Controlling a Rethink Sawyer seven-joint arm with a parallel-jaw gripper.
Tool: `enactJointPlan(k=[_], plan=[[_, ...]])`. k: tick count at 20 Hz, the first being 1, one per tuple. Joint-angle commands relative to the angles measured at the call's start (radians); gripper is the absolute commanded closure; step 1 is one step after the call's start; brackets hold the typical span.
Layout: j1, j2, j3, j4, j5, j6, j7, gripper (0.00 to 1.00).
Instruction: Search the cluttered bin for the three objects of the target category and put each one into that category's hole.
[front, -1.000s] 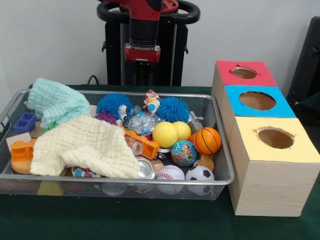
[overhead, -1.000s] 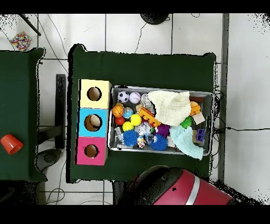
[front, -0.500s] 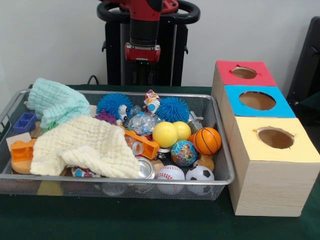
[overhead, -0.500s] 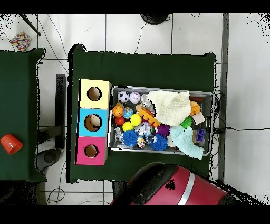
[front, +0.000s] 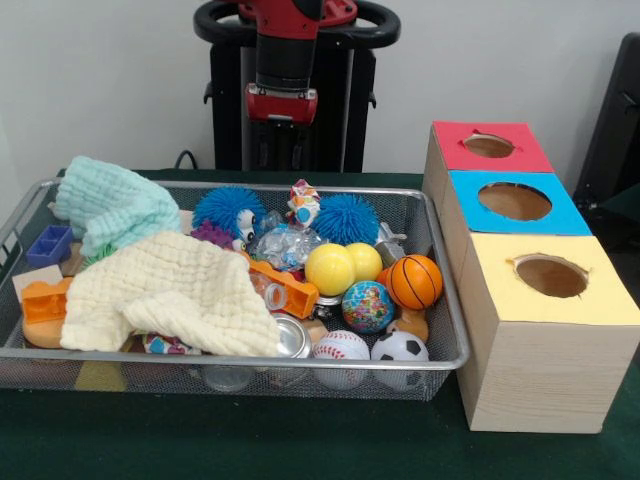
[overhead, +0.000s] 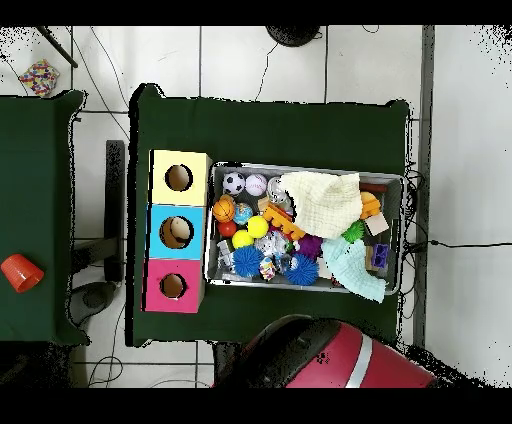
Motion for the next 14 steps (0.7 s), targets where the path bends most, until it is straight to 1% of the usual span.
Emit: enactJointPlan(k=[1,2,5,11,14], plan=[[-0.020,-0.114,0.077,-0.119,0.000,0.047,0.176,0.00],[-0.025,-0.144,0.087,-0.118,-0.002,0.077,0.175,0.00],[-0.036,-0.206,0.108,-0.123,-0.014,0.121,0.172,0.00],[-0.030,-0.260,0.104,-0.115,-0.018,0.062,0.190,0.00],[-0.024,-0.262,0.097,-0.110,-0.013,0.011,0.201,0.00]])
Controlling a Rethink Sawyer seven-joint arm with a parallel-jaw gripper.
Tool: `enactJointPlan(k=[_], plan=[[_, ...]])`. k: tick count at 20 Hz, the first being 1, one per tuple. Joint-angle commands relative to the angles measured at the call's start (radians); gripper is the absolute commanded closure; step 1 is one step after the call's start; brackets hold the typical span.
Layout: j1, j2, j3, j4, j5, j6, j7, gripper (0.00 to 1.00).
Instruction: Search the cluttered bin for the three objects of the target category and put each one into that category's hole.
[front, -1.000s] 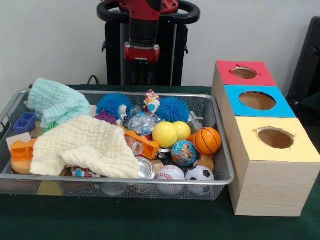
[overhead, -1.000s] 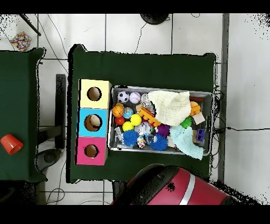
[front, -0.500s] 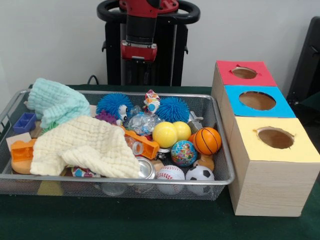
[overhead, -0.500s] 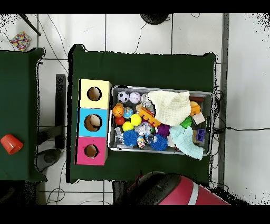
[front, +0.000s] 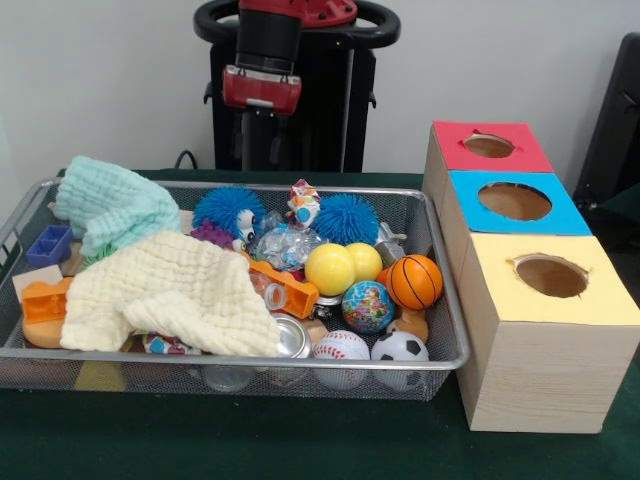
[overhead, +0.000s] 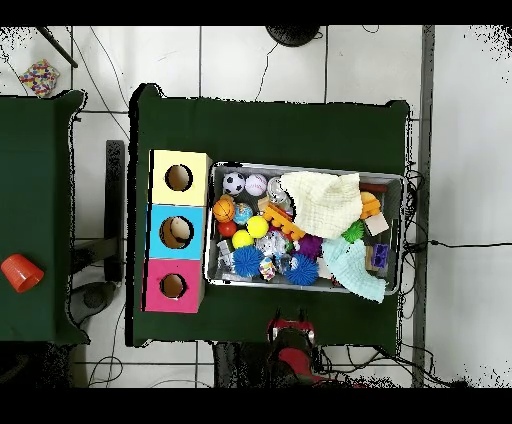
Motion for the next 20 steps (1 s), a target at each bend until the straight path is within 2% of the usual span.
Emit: enactJointPlan(k=[1,7,10,13,17,20], plan=[[-0.012,-0.049,0.086,-0.111,0.003,-0.054,0.204,0.00],[0.023,0.034,0.051,-0.121,0.034,-0.134,0.190,0.00],[0.044,0.047,0.036,-0.122,0.056,-0.175,0.187,0.00],[0.077,0.075,0.015,-0.117,0.103,-0.208,0.192,0.00],[0.114,0.064,-0.018,-0.081,0.158,-0.243,0.204,0.00],[0.106,0.049,-0.006,-0.083,0.138,-0.209,0.209,0.00]])
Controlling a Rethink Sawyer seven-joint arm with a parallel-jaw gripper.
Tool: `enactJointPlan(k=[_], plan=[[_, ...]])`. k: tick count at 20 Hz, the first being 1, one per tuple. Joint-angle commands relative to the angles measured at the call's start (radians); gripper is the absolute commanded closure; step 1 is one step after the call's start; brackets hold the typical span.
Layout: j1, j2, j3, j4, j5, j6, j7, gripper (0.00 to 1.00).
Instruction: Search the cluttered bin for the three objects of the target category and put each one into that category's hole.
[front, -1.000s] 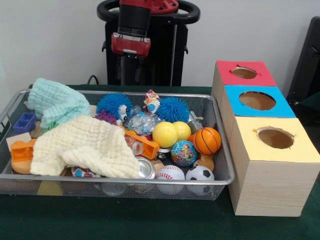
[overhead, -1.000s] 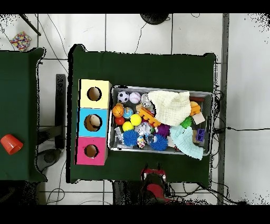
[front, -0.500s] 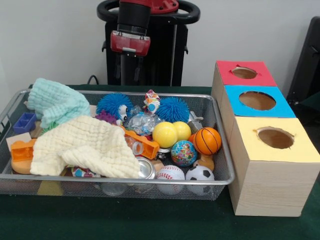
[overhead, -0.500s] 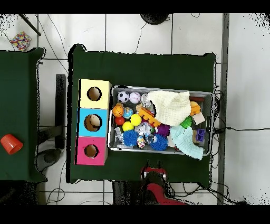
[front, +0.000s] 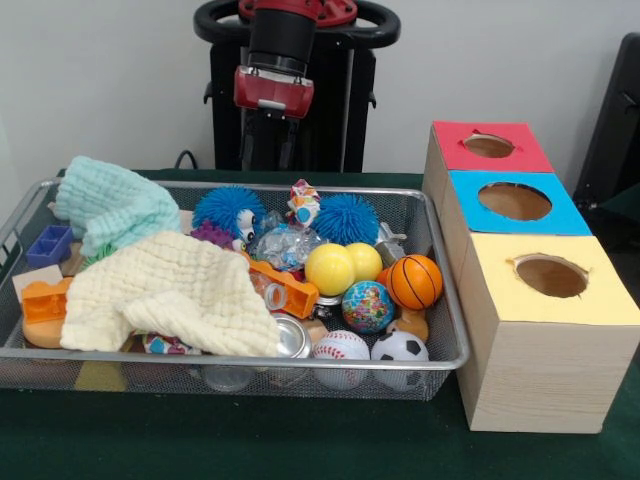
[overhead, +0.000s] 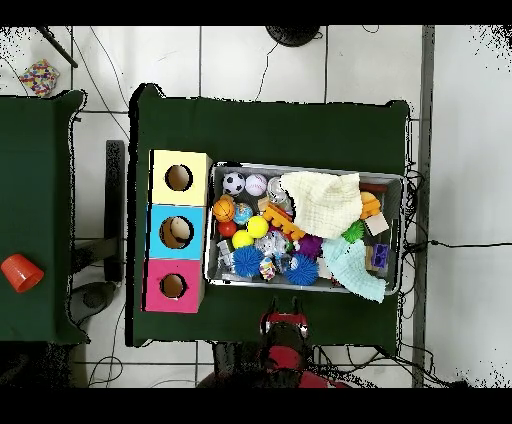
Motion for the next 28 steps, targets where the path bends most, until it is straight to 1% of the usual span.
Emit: enactJointPlan(k=[1,4,6,11,28], plan=[[0.010,0.016,0.031,-0.094,0.064,-0.054,0.200,0.00],[-0.004,0.025,0.046,-0.109,0.041,-0.037,0.202,0.00],[-0.006,0.015,0.052,-0.108,0.032,-0.023,0.201,0.00],[0.003,0.029,0.051,-0.106,0.046,-0.039,0.206,0.00],[-0.014,0.036,0.067,-0.113,0.028,-0.019,0.211,0.00]])
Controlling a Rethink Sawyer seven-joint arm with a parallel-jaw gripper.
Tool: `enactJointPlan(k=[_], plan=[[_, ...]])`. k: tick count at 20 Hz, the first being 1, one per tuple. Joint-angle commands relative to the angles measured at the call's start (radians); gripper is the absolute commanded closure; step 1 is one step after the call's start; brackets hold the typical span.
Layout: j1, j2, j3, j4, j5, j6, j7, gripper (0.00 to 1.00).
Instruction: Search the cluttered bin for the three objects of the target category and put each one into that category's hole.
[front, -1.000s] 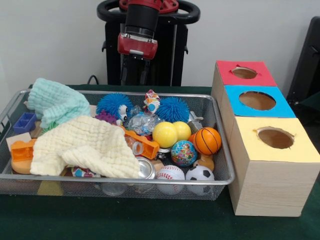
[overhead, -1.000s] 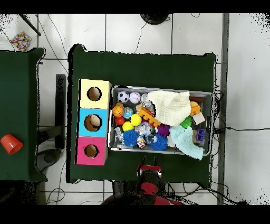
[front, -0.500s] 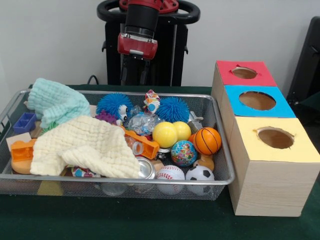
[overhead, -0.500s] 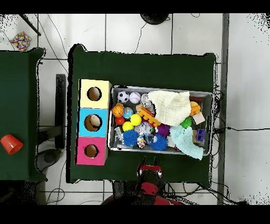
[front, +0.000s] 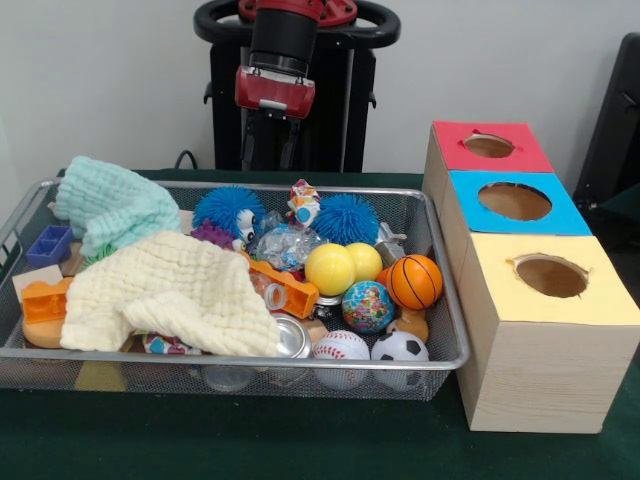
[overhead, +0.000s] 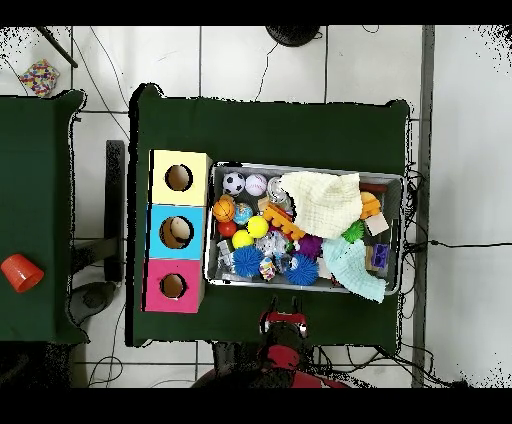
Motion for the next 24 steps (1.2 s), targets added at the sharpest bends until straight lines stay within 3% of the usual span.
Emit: enactJointPlan(k=[1,24], plan=[[-0.024,0.037,0.069,-0.113,0.018,-0.017,0.212,0.00],[-0.045,0.017,0.094,-0.112,0.008,0.031,0.209,0.00]])
